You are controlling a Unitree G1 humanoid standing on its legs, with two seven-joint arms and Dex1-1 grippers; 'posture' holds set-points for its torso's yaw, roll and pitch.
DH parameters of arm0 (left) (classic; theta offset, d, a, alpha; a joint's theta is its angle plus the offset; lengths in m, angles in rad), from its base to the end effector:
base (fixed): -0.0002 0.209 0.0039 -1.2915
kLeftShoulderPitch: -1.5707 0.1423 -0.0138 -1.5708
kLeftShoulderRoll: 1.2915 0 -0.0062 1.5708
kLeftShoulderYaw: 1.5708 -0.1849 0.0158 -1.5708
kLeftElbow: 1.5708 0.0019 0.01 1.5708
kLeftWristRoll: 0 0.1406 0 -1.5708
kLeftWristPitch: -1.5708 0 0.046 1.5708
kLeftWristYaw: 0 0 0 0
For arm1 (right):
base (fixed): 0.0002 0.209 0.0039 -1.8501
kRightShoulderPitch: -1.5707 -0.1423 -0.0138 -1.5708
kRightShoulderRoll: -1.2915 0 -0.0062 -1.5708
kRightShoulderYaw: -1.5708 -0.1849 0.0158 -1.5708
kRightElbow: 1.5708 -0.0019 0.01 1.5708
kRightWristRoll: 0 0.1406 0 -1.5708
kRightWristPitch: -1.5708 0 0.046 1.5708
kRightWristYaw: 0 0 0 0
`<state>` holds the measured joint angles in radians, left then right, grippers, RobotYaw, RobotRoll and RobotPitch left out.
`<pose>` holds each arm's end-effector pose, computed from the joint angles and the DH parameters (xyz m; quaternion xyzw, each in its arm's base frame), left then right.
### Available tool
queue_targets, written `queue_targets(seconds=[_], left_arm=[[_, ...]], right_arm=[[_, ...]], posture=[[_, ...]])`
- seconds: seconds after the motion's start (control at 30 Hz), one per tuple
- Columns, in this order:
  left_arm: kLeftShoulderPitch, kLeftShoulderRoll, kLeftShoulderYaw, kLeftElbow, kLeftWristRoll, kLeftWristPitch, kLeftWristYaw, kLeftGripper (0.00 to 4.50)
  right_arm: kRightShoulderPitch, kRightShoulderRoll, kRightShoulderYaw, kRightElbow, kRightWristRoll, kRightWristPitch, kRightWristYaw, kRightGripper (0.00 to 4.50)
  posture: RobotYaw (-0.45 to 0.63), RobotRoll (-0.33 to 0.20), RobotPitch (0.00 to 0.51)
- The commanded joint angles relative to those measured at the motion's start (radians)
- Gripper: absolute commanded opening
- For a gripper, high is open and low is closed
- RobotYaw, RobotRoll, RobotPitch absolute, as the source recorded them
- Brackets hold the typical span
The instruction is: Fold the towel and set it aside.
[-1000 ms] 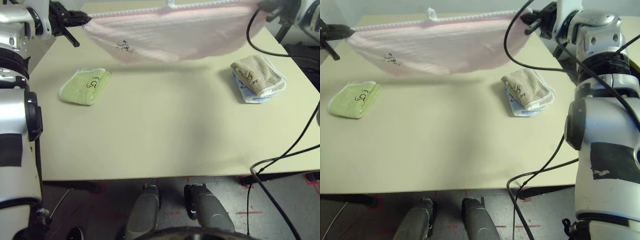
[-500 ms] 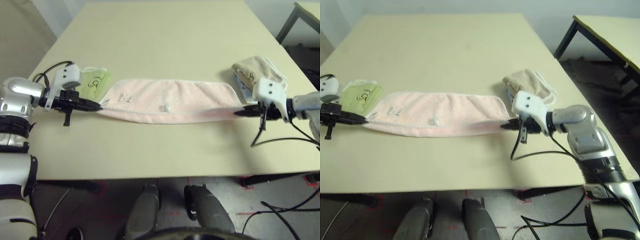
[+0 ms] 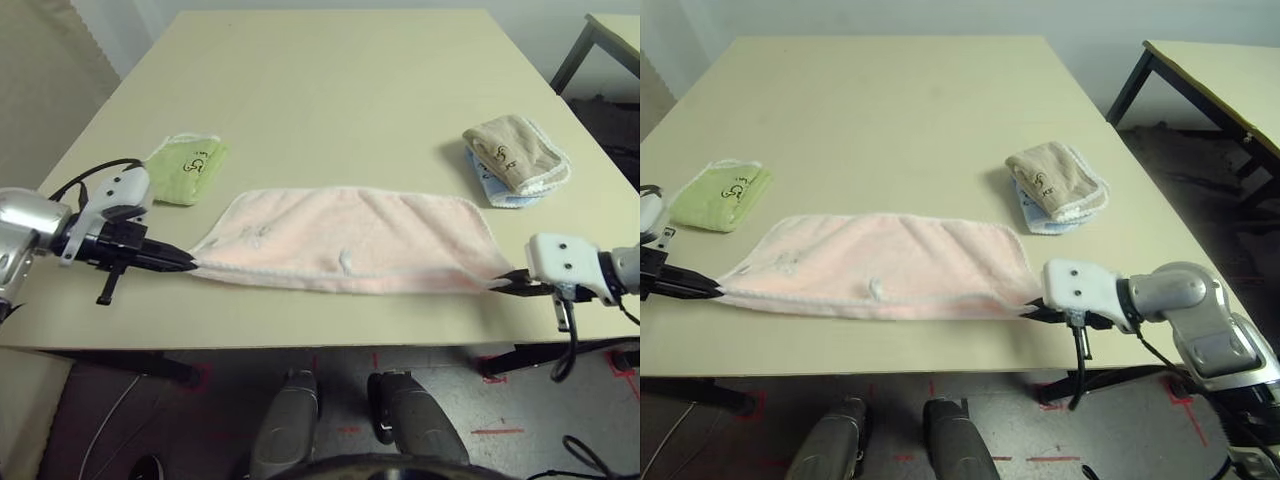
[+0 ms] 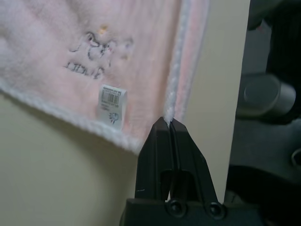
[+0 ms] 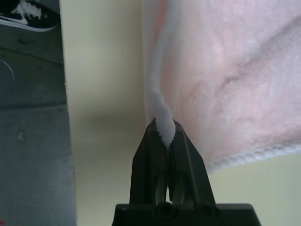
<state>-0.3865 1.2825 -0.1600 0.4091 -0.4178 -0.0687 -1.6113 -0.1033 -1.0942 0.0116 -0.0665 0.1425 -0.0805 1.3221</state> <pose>0.2381 0.3671 0.2186 0.3046 0.2782 -0.5712 0.7096 0.2187 -0.2964 0.1792 -0.4282 0.1938 0.5671 0.6764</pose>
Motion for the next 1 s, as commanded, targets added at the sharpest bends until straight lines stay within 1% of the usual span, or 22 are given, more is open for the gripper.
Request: queue_targets(seconds=[0.03, 0.17, 0.3, 0.4, 0.43, 0.57, 0.67, 0.77, 0.87, 1.0], left_arm=[[0.026, 0.019, 0.006, 0.073, 0.049, -0.072, -0.003, 0.04], [0.039, 0.009, 0.020, 0.121, 0.081, -0.160, -0.003, 0.04], [0.063, -0.025, 0.060, 0.159, 0.088, -0.236, -0.002, 0.04], [0.085, -0.033, 0.082, 0.161, 0.092, -0.256, -0.003, 0.04], [0.095, -0.037, 0.093, 0.159, 0.089, -0.256, -0.002, 0.04], [0.115, -0.040, 0.129, 0.153, 0.087, -0.242, -0.001, 0.04], [0.110, -0.045, 0.138, 0.149, 0.091, -0.231, -0.003, 0.04], [0.107, -0.050, 0.138, 0.138, 0.091, -0.219, -0.003, 0.04], [0.097, -0.061, 0.136, 0.130, 0.096, -0.211, -0.003, 0.04], [0.089, -0.074, 0.137, 0.118, 0.102, -0.199, -0.001, 0.04]], right_arm=[[0.021, -0.044, -0.049, 0.044, -0.054, -0.057, -0.043, 0.00], [0.045, -0.069, -0.081, 0.056, -0.075, -0.148, -0.087, 0.00], [0.054, -0.038, -0.145, 0.056, -0.060, -0.279, -0.174, 0.00], [0.057, -0.029, -0.169, 0.063, -0.046, -0.322, -0.210, 0.00], [0.064, -0.027, -0.181, 0.061, -0.031, -0.354, -0.210, 0.00], [0.131, -0.037, -0.235, 0.045, 0.121, -0.451, -0.129, 0.00], [0.210, -0.070, -0.242, 0.011, 0.198, -0.405, -0.049, 0.00], [0.249, -0.096, -0.244, 0.004, 0.196, -0.368, -0.026, 0.00], [0.242, -0.102, -0.231, -0.031, 0.161, -0.283, -0.062, 0.00], [0.240, -0.106, -0.199, -0.064, 0.051, -0.181, -0.125, 0.00]], posture=[[0.04, 0.000, 0.146], [0.03, 0.000, 0.147], [0.03, 0.000, 0.147], [0.03, 0.000, 0.147], [0.02, 0.000, 0.143], [0.02, 0.000, 0.139], [0.02, 0.000, 0.140], [0.02, 0.000, 0.141], [0.01, 0.000, 0.139], [0.01, 0.000, 0.133]])
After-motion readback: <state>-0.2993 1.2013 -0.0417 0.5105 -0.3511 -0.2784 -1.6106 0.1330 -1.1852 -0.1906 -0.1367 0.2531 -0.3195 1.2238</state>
